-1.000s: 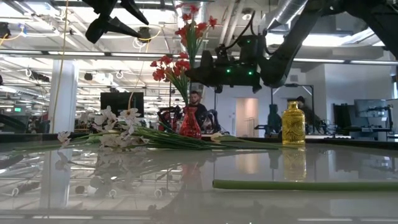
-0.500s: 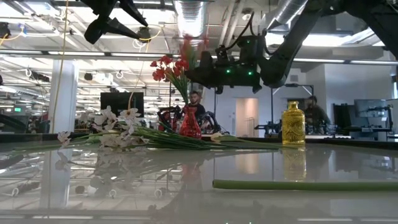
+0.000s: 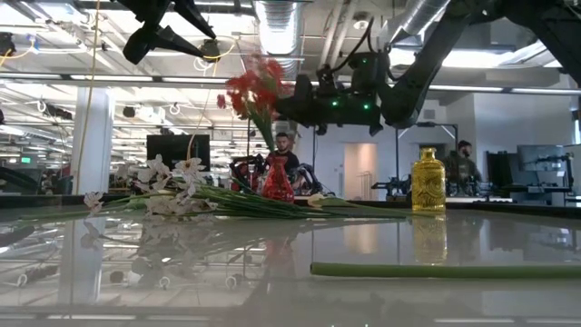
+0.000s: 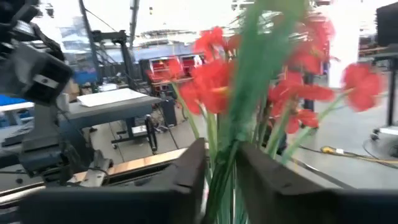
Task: Sort flowers into vase by color
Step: Put the red flowers into the red vase
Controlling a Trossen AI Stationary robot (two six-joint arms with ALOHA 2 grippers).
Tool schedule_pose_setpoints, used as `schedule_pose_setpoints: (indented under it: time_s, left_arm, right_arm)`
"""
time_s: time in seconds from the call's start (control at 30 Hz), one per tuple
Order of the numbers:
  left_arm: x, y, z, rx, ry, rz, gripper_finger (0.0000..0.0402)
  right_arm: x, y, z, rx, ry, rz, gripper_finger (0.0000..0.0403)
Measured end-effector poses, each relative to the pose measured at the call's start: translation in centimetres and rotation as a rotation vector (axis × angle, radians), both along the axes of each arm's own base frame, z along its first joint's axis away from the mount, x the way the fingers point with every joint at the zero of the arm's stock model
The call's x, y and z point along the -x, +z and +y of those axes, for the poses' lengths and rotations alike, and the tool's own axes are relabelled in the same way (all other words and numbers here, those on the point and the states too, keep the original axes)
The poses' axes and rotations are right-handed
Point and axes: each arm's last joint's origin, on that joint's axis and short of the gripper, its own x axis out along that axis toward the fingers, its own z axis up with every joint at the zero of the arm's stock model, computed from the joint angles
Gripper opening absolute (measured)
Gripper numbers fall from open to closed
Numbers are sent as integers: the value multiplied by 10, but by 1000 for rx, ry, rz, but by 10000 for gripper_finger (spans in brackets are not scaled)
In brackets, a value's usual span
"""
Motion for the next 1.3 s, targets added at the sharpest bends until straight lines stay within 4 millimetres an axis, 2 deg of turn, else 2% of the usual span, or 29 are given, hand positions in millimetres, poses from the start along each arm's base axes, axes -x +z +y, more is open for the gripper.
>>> schedule_pose_setpoints:
  time_s: [0.13,0.27,0.4,0.53,0.6,0.7,0.83,0.93,1.07,1.2,1.3]
  left_arm:
    - [0,0,0,-3,-2,7,169]
    - [0,0,0,-3,-2,7,169]
    - [0,0,0,-28,-14,22,169]
    - [-4,5,-1,-89,-83,3,169]
    - [-14,10,-2,-166,-157,-41,169]
    - [-34,18,-4,-331,-242,-116,169]
    - [-63,22,-4,-597,-259,-165,169]
    - [-81,19,-3,-689,-243,-220,169]
    - [-99,12,1,-659,-287,-336,169]
    - [-110,4,3,-609,-367,-418,169]
    - [-117,-4,5,-562,-364,-410,169]
  right_arm:
    - [1,5,1,13,23,-52,36]
    - [5,21,2,23,24,-118,34]
    - [17,53,2,61,13,-186,37]
    - [34,96,11,89,24,-293,41]
    - [41,116,21,45,69,-368,40]
    - [45,135,40,-42,163,-442,40]
    - [41,146,71,-71,339,-455,40]
    - [39,151,93,-60,440,-453,40]
    - [38,155,109,-44,480,-462,40]
    - [35,154,115,-48,494,-452,40]
    - [33,152,117,-58,496,-421,40]
